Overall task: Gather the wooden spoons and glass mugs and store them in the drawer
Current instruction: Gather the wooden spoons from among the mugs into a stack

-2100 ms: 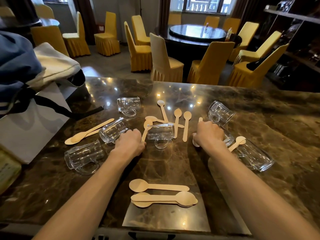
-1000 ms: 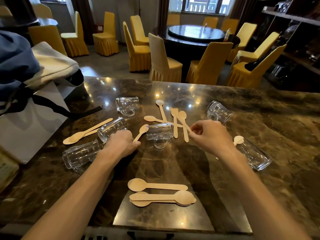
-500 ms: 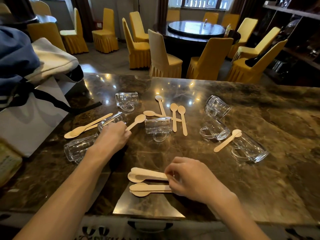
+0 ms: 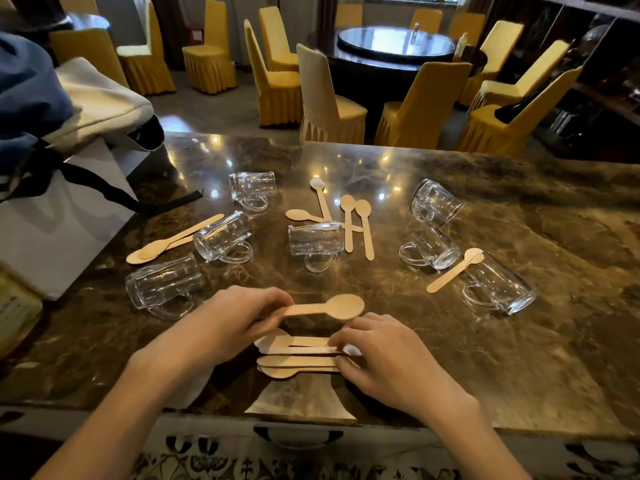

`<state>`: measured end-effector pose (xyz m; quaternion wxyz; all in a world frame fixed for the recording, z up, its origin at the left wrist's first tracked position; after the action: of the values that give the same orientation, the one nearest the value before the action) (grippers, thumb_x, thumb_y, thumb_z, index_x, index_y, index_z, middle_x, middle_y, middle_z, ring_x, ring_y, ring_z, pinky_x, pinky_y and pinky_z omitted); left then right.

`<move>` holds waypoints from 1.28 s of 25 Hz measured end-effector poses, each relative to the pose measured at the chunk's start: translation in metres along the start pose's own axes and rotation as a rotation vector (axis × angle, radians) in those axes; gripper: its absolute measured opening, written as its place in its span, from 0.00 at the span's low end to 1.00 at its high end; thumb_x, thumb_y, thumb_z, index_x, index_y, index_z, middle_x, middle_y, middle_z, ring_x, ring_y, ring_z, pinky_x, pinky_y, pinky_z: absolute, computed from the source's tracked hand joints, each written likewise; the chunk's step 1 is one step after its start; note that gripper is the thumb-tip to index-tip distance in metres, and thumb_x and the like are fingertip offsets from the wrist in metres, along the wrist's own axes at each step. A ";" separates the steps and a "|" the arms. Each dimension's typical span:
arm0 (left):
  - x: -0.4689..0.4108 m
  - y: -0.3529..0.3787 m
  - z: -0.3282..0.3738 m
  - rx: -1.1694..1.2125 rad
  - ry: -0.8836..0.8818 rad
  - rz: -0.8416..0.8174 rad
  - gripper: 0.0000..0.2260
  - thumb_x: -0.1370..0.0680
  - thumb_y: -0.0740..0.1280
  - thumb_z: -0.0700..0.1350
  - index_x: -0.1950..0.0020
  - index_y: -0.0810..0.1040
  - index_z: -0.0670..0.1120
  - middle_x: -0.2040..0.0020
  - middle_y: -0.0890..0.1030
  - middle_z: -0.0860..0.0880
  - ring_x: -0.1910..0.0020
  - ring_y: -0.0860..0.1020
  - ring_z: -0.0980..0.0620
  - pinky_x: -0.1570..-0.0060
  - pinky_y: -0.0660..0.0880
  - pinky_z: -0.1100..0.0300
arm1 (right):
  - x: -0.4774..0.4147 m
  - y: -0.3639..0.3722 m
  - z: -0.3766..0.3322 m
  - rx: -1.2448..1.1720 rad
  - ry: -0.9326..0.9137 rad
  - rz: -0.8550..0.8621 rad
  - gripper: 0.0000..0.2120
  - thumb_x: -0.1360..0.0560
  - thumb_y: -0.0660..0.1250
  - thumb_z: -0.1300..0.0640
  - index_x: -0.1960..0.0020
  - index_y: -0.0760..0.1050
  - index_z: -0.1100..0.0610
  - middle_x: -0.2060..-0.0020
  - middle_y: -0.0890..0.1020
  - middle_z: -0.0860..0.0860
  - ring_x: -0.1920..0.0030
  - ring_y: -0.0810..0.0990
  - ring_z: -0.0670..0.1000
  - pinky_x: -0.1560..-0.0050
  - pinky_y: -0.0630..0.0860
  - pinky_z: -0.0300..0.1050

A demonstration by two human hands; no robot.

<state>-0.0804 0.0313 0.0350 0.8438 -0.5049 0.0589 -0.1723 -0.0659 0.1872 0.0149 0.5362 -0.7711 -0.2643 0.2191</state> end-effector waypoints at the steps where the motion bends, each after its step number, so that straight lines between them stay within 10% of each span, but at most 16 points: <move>1: 0.001 0.006 0.001 -0.024 0.011 -0.016 0.12 0.21 0.60 0.49 0.38 0.74 0.56 0.51 0.78 0.62 0.56 0.75 0.67 0.57 0.70 0.76 | 0.002 0.000 -0.001 -0.008 0.005 0.002 0.14 0.24 0.61 0.47 0.40 0.76 0.45 0.47 0.81 0.42 0.48 0.76 0.43 0.51 0.68 0.35; 15: 0.007 0.045 0.003 -0.176 0.107 -0.145 0.15 0.21 0.58 0.55 0.34 0.70 0.60 0.33 0.69 0.64 0.36 0.66 0.65 0.38 0.65 0.69 | 0.014 -0.016 0.027 -0.047 0.166 0.052 0.10 0.26 0.64 0.43 0.47 0.79 0.43 0.57 0.83 0.38 0.62 0.72 0.34 0.61 0.64 0.23; 21: -0.002 0.029 0.002 -0.121 0.149 -0.179 0.14 0.22 0.58 0.57 0.37 0.73 0.61 0.37 0.72 0.65 0.40 0.69 0.69 0.40 0.68 0.70 | -0.018 -0.042 0.066 -0.063 0.366 0.157 0.08 0.27 0.68 0.47 0.50 0.80 0.46 0.60 0.83 0.42 0.62 0.77 0.38 0.59 0.77 0.36; 27: -0.051 -0.046 -0.018 0.152 -0.057 0.234 0.07 0.25 0.64 0.54 0.48 0.77 0.59 0.58 0.78 0.64 0.60 0.76 0.69 0.65 0.73 0.70 | -0.061 -0.057 0.106 -0.083 0.581 0.263 0.09 0.26 0.67 0.51 0.51 0.82 0.54 0.56 0.85 0.52 0.55 0.82 0.53 0.54 0.80 0.49; 32: -0.129 -0.067 -0.041 0.091 -0.256 0.307 0.12 0.24 0.63 0.57 0.47 0.80 0.54 0.55 0.81 0.56 0.54 0.79 0.56 0.53 0.77 0.55 | -0.091 -0.049 0.131 -0.020 0.708 0.171 0.09 0.28 0.66 0.53 0.53 0.80 0.58 0.55 0.83 0.57 0.54 0.81 0.60 0.59 0.76 0.48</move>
<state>-0.2279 0.0140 0.0641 0.8826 -0.4693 0.0198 0.0215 -0.2246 0.2358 0.0227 0.5667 -0.8237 0.0008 -0.0200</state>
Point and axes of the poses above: each hand's wrist, its own x-axis away from the middle knuckle, its own y-axis out of the palm, z = x × y, the point moved 8 cm from there along -x, towards the middle knuckle
